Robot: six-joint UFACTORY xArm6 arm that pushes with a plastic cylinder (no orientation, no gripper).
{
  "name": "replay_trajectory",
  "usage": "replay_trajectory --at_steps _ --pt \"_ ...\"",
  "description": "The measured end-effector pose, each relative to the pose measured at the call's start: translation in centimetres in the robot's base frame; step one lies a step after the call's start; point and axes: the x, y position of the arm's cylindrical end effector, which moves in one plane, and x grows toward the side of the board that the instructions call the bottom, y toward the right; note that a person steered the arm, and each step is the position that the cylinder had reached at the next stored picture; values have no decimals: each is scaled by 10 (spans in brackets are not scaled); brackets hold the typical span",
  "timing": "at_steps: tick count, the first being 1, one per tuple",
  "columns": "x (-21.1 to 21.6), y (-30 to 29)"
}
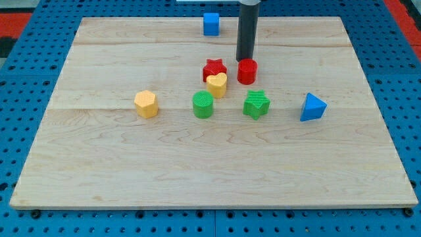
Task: Push the red circle into the yellow heart
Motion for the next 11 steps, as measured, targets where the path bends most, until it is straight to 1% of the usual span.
replay_trajectory --at_steps 2,9,11 --pt "10 40" --pt "43 3" --pt "62 48"
